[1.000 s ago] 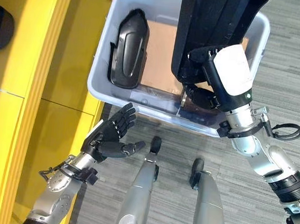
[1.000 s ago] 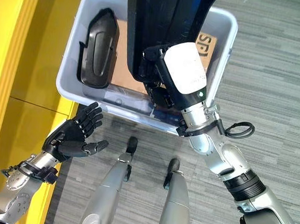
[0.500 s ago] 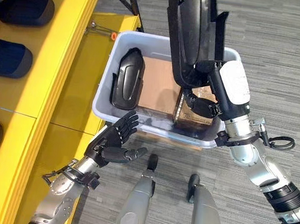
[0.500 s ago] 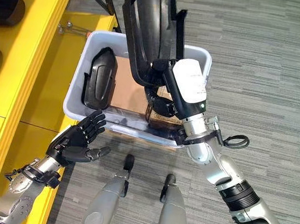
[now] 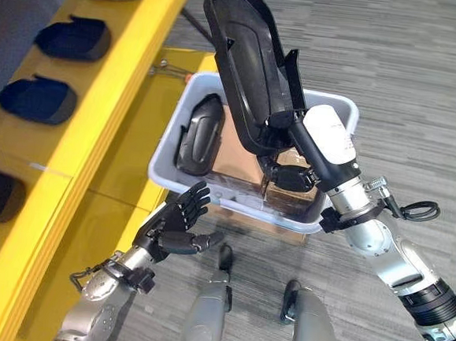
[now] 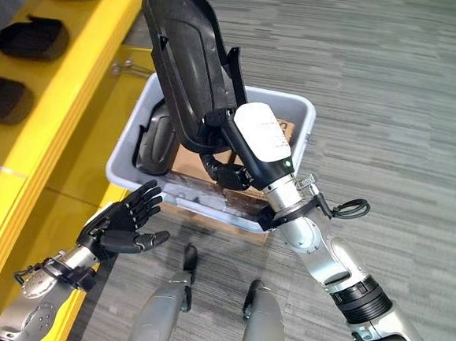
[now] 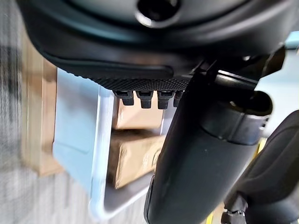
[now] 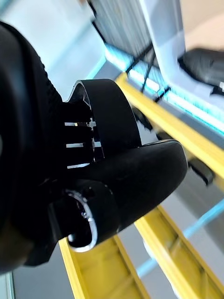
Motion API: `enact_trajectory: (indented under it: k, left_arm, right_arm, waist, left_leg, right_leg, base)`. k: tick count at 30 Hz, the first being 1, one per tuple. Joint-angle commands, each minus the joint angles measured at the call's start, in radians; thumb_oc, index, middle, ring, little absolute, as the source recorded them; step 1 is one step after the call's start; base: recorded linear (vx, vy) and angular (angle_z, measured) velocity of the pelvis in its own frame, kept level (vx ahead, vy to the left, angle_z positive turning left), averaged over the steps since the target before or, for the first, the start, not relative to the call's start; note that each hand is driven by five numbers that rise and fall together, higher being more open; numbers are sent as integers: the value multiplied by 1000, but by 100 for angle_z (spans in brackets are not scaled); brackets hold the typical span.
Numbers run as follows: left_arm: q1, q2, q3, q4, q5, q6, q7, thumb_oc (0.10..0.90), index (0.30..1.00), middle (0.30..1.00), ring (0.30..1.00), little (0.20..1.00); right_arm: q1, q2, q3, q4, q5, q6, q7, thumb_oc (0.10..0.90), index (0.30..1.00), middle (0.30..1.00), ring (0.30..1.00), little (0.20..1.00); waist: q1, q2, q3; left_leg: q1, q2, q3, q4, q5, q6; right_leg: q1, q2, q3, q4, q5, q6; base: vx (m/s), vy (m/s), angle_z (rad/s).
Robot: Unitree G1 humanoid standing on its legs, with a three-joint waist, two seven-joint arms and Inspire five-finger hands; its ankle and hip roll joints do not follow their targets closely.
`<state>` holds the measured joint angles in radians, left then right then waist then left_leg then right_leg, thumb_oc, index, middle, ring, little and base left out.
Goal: Move parts from the plastic box to the shelf.
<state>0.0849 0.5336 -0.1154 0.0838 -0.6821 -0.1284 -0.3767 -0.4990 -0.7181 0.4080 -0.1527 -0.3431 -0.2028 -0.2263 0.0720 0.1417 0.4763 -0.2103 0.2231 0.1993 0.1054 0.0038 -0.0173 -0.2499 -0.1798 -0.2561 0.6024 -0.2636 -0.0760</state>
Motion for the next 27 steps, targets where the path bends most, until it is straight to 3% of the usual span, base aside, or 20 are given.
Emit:
enact_trajectory:
  k: [1, 3, 9, 11, 14, 15, 18, 20, 22, 24, 26, 27]
  left_arm:
    - [28, -3, 7, -44, -2, -57, -14, 900, 1000, 1000, 1000, 1000]
    - [50, -22, -4, -82, 21, -80, 0, 900, 1000, 1000, 1000, 1000]
    - [42, -35, -24, -100, 47, -114, 7, 900, 1000, 1000, 1000, 1000]
    - [6, -25, -49, -132, 64, -136, 26, 900, 1000, 1000, 1000, 1000]
    - [-10, -23, -62, -156, 65, -133, 43, 900, 1000, 1000, 1000, 1000]
    - [-15, -15, -66, -180, 79, -131, 53, 900, 1000, 1000, 1000, 1000]
    - [-17, 5, -72, -231, 88, -128, 37, 900, 1000, 1000, 1000, 1000]
    - [-18, 11, -75, -249, 87, -124, 31, 900, 1000, 1000, 1000, 1000]
    - [-22, 23, -78, -274, 84, -102, 37, 900, 1000, 1000, 1000, 1000]
    - [-24, 29, -82, -273, 93, -101, 49, 900, 1000, 1000, 1000, 1000]
    - [-19, 48, -76, -284, 79, -86, 19, 900, 1000, 1000, 1000, 1000]
    - [-5, 65, -64, -286, 89, -85, 1, 900, 1000, 1000, 1000, 1000]
  right_arm:
    - [-78, 55, -51, -128, 71, -111, -53, 400, 300, 300, 300, 300]
    - [-79, 57, -47, -136, 83, -103, -86, 400, 300, 300, 300, 300]
    - [-45, 69, -55, -124, 56, -124, -167, 400, 300, 300, 300, 300]
    - [-21, 65, -68, -130, 5, -142, -240, 400, 300, 300, 300, 300]
    - [-20, 64, -70, -136, -18, -133, -259, 400, 300, 300, 300, 300]
    - [-23, 60, -70, -134, -22, -127, -266, 400, 300, 300, 300, 300]
    - [-6, 43, -99, -143, 6, -105, -261, 400, 300, 300, 300, 300]
    - [4, 42, -112, -136, -4, -112, -275, 400, 300, 300, 300, 300]
    - [13, 45, -127, -125, 19, -104, -263, 400, 300, 300, 300, 300]
    - [22, 52, -131, -120, 35, -103, -251, 400, 300, 300, 300, 300]
    - [55, 76, -142, -130, 38, -92, -246, 400, 300, 300, 300, 300]
    - [83, 96, -151, -140, 28, -92, -250, 400, 300, 300, 300, 300]
  waist:
    - [-31, -25, -172]
    - [-39, -31, -186]
    - [-61, -52, -201]
    - [-91, -41, -215]
    - [-100, -24, -220]
    - [-104, 1, -227]
    - [-107, 35, -231]
    - [-102, 42, -230]
    - [-98, 41, -230]
    - [-94, 36, -231]
    - [-86, 7, -237]
    - [-77, -22, -242]
  left_leg:
    - [3, 24, -77, 70, 67, -53]
    - [70, 57, -59, 202, 71, -62]
    - [114, 93, -22, 342, 103, -96]
    - [164, 130, 35, 354, 149, -119]
    - [187, 124, 44, 330, 157, -122]
    - [210, 99, 44, 293, 135, -114]
    - [249, 70, 87, 215, 88, -108]
    - [254, 37, 87, 189, 43, -95]
    - [270, -11, 99, 147, -49, -69]
    - [275, -29, 97, 130, -70, -62]
    - [280, -54, 97, 102, -137, -41]
    - [276, -69, 107, 84, -159, -23]
  right_leg:
    - [56, 29, 23, -57, -78, -4]
    - [48, -31, 2, -55, -61, -12]
    - [63, -76, -17, -55, -67, -23]
    - [62, -105, -42, -77, -42, -16]
    - [58, -115, -45, -94, -22, 0]
    - [47, -124, -37, -97, -10, 21]
    - [65, -146, -49, -145, 39, 69]
    - [75, -156, -52, -183, 77, 88]
    - [93, -173, -50, -256, 147, 126]
    - [109, -178, -51, -306, 193, 143]
    - [133, -196, -49, -388, 276, 182]
    - [144, -211, -61, -442, 337, 195]
  base:
    - [-93, 113, 66]
    - [-204, 234, 53]
    - [-108, 168, 39]
    - [-257, 433, 48]
    - [-170, 358, 62]
    - [-134, 391, 74]
    - [-215, 524, 54]
    - [-161, 350, 39]
    - [-149, 327, 29]
    - [-114, 196, 13]
    - [-122, 68, 33]
    - [-155, 9, 48]
